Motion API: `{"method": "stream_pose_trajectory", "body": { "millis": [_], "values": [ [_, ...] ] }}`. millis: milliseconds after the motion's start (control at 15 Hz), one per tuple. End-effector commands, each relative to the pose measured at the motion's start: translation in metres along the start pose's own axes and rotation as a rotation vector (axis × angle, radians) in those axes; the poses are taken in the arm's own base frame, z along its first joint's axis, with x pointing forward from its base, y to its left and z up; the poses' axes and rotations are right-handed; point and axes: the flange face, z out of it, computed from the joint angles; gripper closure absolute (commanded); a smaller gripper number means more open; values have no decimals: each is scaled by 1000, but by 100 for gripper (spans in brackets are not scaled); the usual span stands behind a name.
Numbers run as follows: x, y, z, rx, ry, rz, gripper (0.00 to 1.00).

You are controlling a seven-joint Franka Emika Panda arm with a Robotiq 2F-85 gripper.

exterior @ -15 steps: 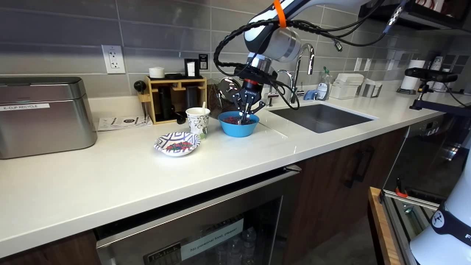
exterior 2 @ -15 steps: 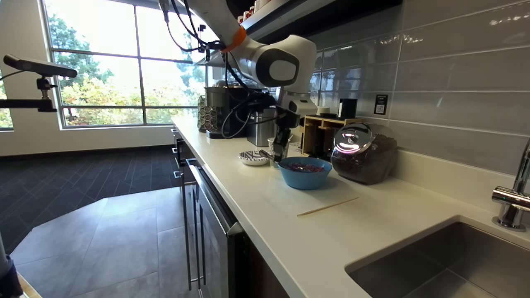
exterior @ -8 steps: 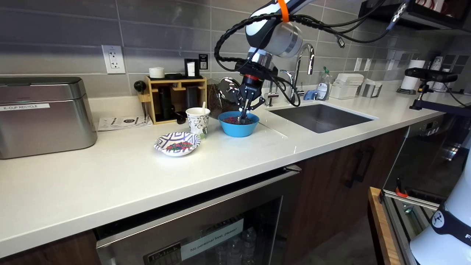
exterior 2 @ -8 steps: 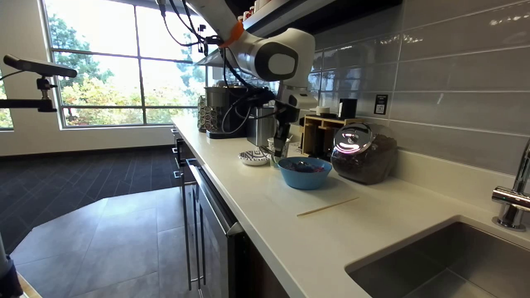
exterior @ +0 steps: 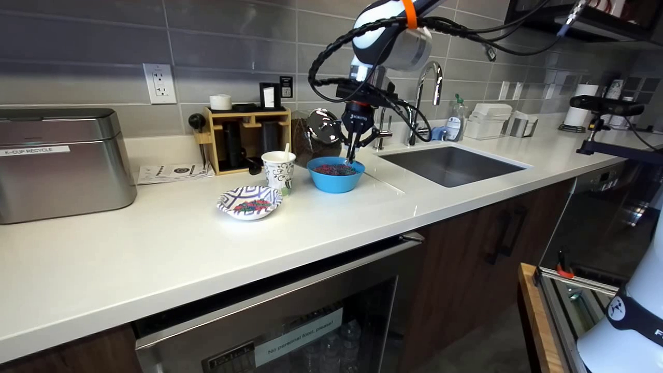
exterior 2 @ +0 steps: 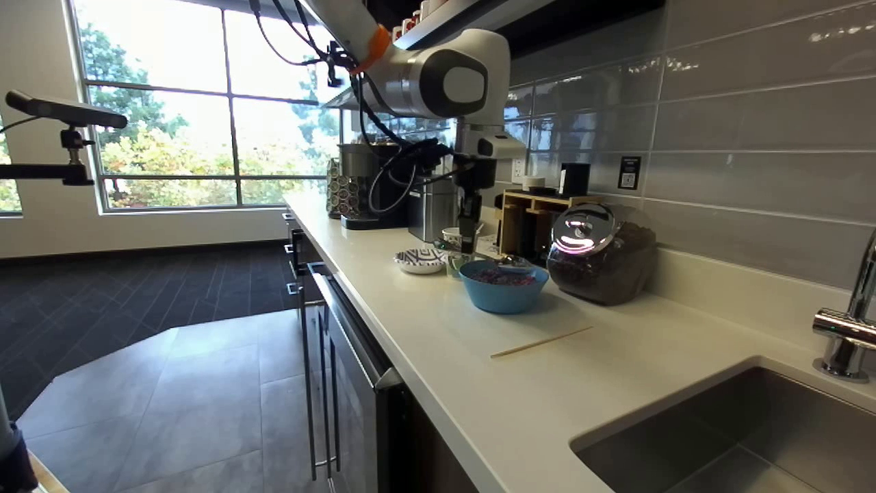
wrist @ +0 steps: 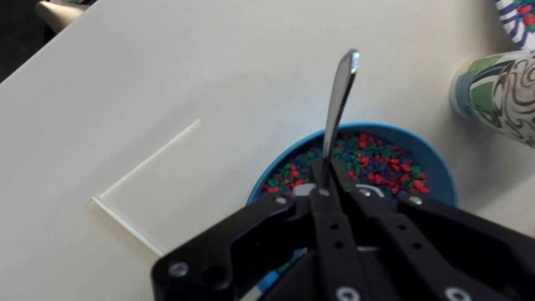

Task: Remove the spoon from the bowl

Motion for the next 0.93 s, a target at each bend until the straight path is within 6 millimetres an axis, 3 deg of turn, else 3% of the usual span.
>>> {"method": "stream_pose_trajectory", "body": {
  "millis": [0,400,867],
  "values": [
    [-24,5,-4,-73,111,-66,99],
    [-48,12,-20,-58,173,-183,99],
    [-53,49,-43,255,14,-298,99]
  ]
}}
